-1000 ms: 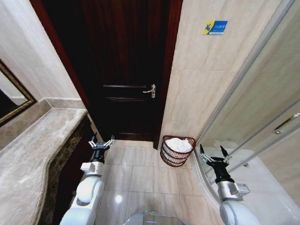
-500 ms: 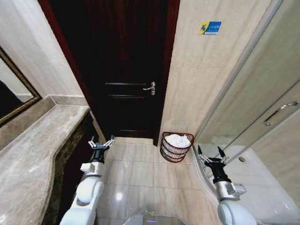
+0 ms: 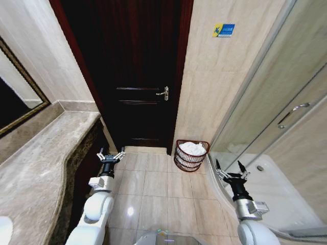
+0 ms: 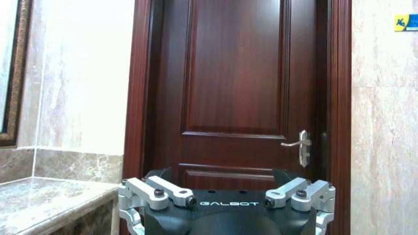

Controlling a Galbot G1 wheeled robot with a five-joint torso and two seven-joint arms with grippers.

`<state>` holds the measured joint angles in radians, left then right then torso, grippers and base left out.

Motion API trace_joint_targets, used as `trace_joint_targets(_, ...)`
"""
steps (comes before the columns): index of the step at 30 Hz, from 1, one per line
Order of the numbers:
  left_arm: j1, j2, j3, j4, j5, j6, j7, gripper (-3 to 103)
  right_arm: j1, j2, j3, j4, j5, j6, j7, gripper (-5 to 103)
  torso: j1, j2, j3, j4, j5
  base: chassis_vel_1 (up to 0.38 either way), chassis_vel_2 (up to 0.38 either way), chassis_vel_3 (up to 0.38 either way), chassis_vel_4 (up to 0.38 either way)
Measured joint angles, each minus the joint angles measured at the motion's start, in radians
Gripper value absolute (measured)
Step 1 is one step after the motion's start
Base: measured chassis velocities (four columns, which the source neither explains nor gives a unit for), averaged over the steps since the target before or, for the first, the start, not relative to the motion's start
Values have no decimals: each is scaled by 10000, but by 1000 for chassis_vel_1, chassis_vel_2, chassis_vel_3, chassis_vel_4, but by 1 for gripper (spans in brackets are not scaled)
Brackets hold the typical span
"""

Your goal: Discard the used towel into the hamper.

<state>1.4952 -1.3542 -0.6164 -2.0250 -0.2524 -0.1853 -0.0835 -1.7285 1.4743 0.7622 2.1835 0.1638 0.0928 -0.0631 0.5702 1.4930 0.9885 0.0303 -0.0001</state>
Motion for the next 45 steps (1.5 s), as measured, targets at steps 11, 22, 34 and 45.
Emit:
trace_joint_targets(11,41,-8,40,-36,-64,133,6,100,-69,11,19,-73,9,115,-18,100,-1,0,0,-1,1,93,-83,-87,87)
trace_joint_targets(22,3,-64,81,-29,25,127,25,100,-88,-19,90,-131,72,172,-19,100,-1,0,0,1,1,93,-79,-70,98)
trace_joint_targets(34,-31,-76,70,44,51,-175,26,100,-125,-28,110,-137,91,192,-21,100,0,0,0,-1,2,82,-73,-80,77)
trace_joint_targets(45,37,-88,112,11,27,22,35,100,-230,-2,119,-87,87,253,-27,100,0,-1,0,-1,0,81,-88,-80,75)
